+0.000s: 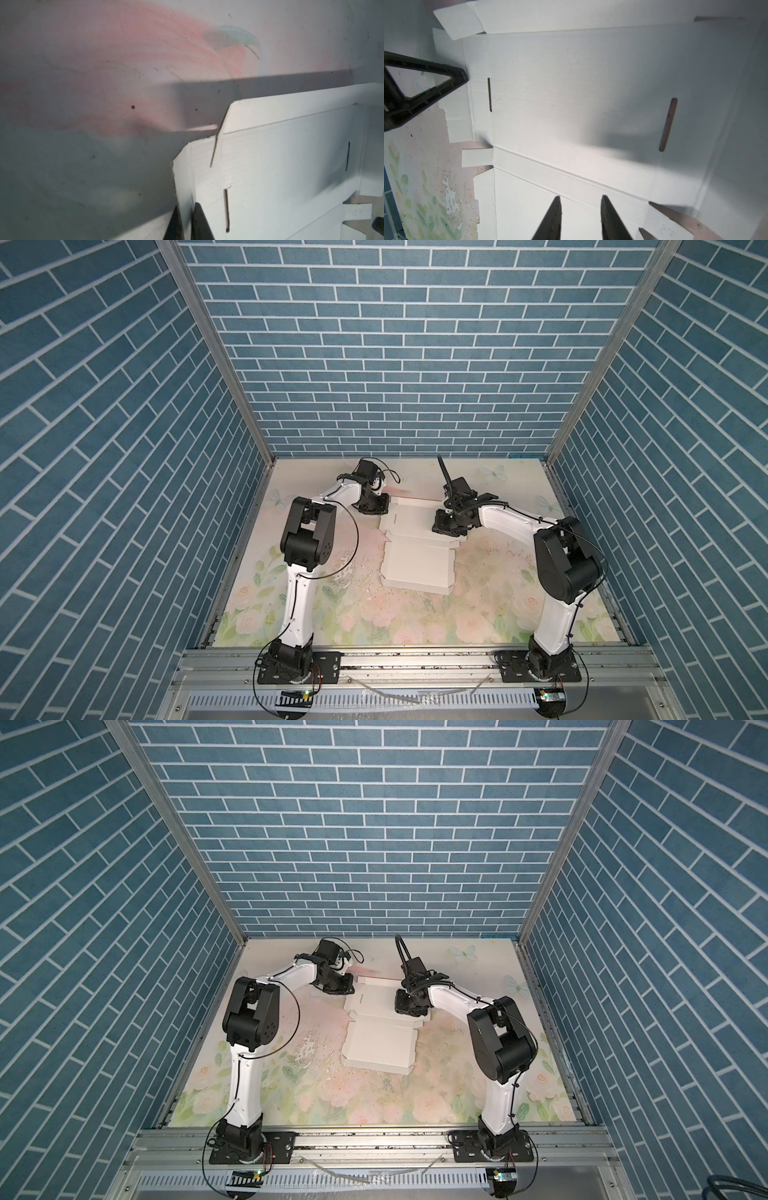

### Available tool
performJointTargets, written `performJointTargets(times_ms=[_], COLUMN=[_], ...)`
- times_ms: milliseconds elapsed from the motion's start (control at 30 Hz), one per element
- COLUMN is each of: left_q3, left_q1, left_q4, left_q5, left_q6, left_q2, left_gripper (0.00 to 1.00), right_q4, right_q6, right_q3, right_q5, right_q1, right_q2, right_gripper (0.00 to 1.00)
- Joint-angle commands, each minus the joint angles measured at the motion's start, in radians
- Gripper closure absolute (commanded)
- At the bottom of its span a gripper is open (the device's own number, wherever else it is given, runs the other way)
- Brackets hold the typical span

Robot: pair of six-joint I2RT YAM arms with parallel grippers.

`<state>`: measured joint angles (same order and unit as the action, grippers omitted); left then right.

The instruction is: Fold the paper box

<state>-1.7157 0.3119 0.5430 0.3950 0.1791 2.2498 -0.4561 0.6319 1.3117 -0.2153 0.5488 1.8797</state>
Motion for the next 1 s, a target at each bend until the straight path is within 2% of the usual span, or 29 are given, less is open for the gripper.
performJointTargets(times_ms=[0,133,300,533,700,967], left_q3=[0.029,0.058,0.137,0.369,0.569,0.836], left_q1=[0.000,-0.001,-0.001,-0.001,0.001,0.054], left_q4=[-0.031,-0.062,-0.130,-0.385,-0.593,-0.914], left_q5=[0.006,0.007,-0.010,-0.094,-0.171,-0.332], left_q6=[0.009,0.024,0.050,0.139,0.201,0.273], left_q2=[-0.012,-0.030,-0.084,-0.246,-0.385,-0.561], left_gripper=[0.91,1.00,1.00,1.00,1.00,1.00], right_q4=[-0.003,-0.005,-0.015,-0.032,-0.019,0.091], right_q6=[0.032,0.035,0.043,0.104,0.229,0.555], right_q3=[-0.014,-0.013,-0.006,0.046,0.086,0.104], right_q5=[-0.009,-0.004,0.003,-0.012,0.002,0.103], right_q1=[-0.001,0.000,-0.001,-0.001,0.002,0.010], right_q2=[-0.002,-0.014,-0.030,-0.054,-0.082,-0.125], right_gripper=[0.67,0.68,0.68,0.64,0.57,0.45])
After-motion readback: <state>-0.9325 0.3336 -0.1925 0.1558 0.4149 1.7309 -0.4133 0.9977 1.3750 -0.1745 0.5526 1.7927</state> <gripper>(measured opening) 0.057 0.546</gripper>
